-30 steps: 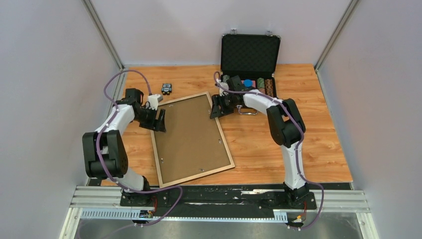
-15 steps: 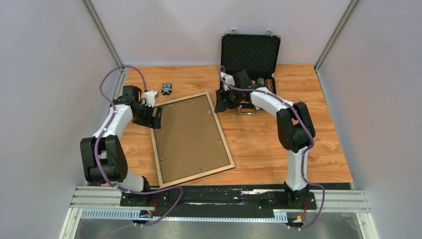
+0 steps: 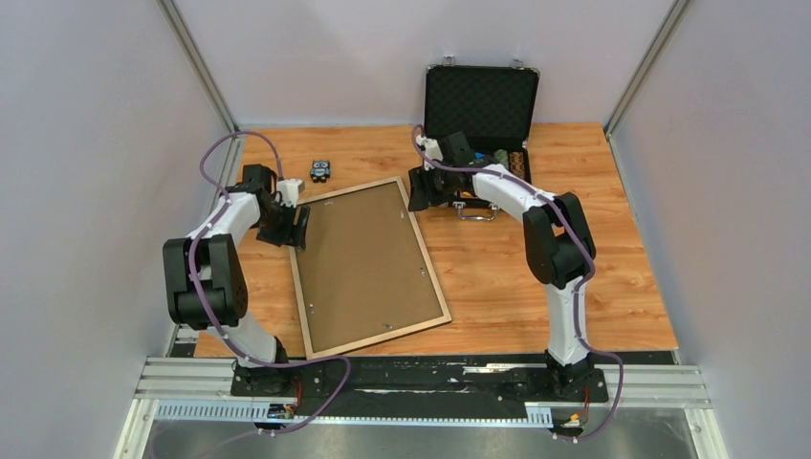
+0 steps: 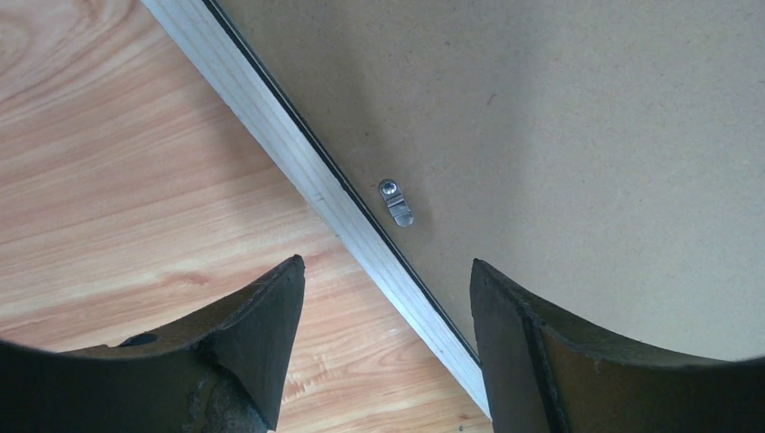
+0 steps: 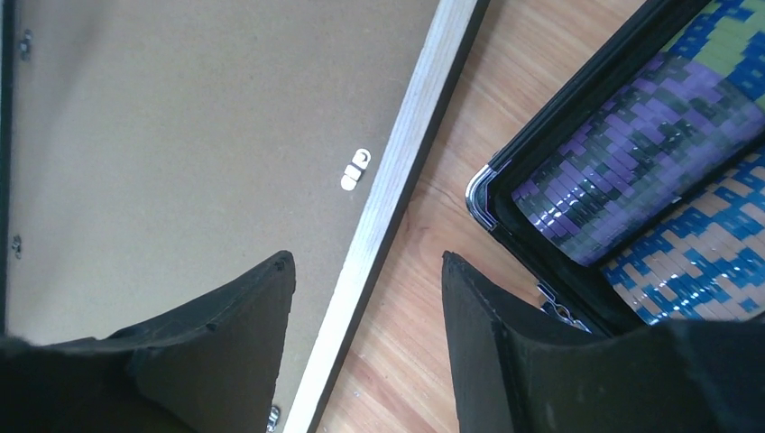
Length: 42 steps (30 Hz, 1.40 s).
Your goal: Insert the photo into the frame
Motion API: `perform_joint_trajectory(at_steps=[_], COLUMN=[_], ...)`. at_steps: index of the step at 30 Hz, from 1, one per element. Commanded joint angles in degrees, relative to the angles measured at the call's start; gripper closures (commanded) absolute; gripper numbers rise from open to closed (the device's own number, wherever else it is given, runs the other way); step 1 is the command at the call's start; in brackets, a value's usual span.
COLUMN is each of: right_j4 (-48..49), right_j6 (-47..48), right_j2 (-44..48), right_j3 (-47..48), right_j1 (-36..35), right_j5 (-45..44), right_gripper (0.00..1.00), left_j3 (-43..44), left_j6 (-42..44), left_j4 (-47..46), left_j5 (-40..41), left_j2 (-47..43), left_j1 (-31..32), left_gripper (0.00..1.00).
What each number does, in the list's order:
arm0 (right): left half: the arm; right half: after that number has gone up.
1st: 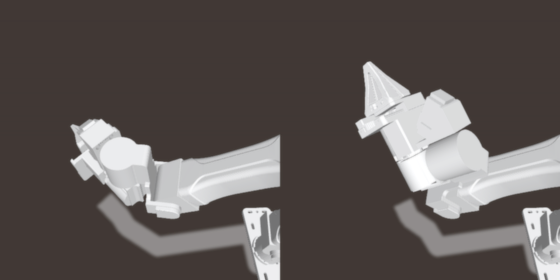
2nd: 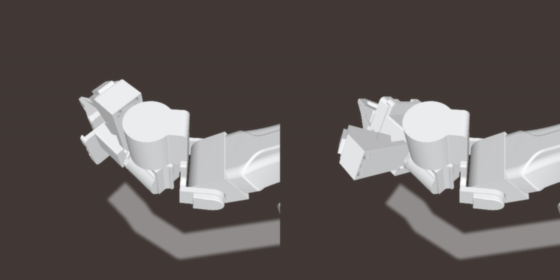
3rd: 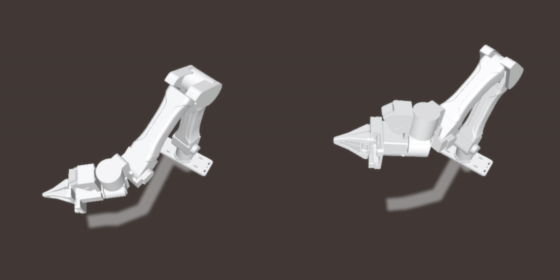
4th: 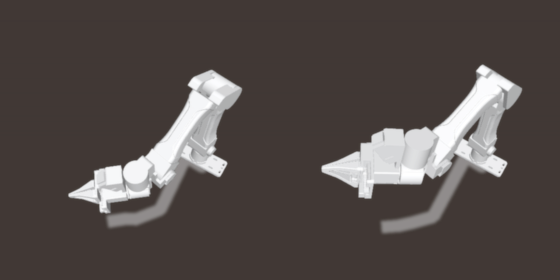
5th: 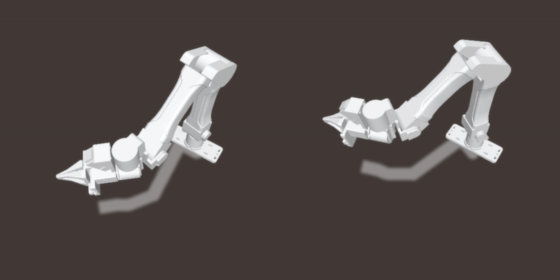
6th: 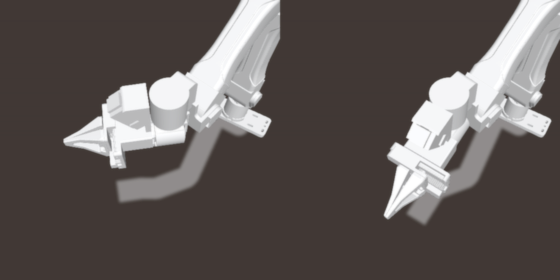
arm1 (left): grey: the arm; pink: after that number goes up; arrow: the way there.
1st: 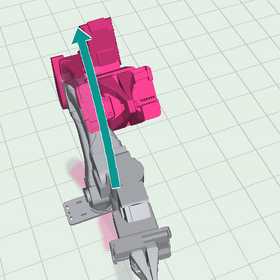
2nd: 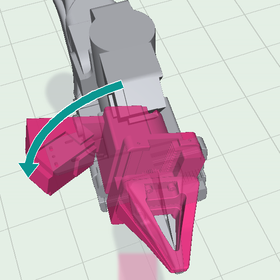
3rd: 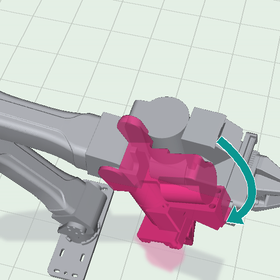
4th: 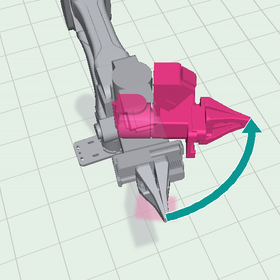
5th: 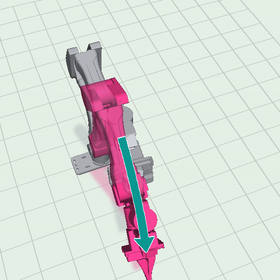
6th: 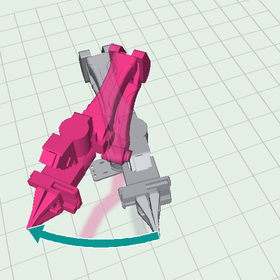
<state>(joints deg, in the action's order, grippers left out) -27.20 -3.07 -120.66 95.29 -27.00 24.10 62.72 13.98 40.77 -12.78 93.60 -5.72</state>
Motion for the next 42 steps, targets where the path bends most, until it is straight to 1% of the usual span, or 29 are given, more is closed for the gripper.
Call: perform_joint_trajectory(at_steps=[1, 6, 17, 20, 26, 36, 42], right_j4=[0.33, 0.42, 0.68, 0.7, 0.68, 0.68, 0.66], right_j6=[0.2, -0.21, -2.93, -3.21, -3.65, -3.53, -3.44], right_j2=[-1.86, -3.93, -8.28, -9.15, -10.25, -10.88, -10.91], right_j3=[1.76, 1.75, 4.22, 5.23, 7.03, 7.54, 7.37], right_j1=[-0.67, -1.45, -1.81, -2.26, -2.66, -3.06, -3.14], right_j5=[-2.12, -2.83, -1.68, -1.88, -2.66, -3.96, -3.96], right_gripper=[0.42, 0.42, 0.43, 0.43, 0.43, 0.43, 0.43], left_j3=[2.45, 3.11, 5.58, 6.28, 7.38, 6.95, 6.36], left_j6=[-1.71, -2.86, -4.77, -5.54, -6.58, -7.68, -8.69], left_j4=[-1.77, -2.67, -2.67, -2.91, -3.53, -5.12, -6.06], left_j5=[0.33, -0.46, -3.97, -4.29, -4.17, -2.92, -1.64], left_j2=[1.99, 3.8, 6.46, 7.12, 8.94, 10.24, 10.97], left_j1=[-0.43, -0.58, -2.78, -3.05, -3.24, -3.35, -3.4], left_gripper=[0.26, 0.31, 0.33, 0.35, 0.42, 0.59, 0.66])
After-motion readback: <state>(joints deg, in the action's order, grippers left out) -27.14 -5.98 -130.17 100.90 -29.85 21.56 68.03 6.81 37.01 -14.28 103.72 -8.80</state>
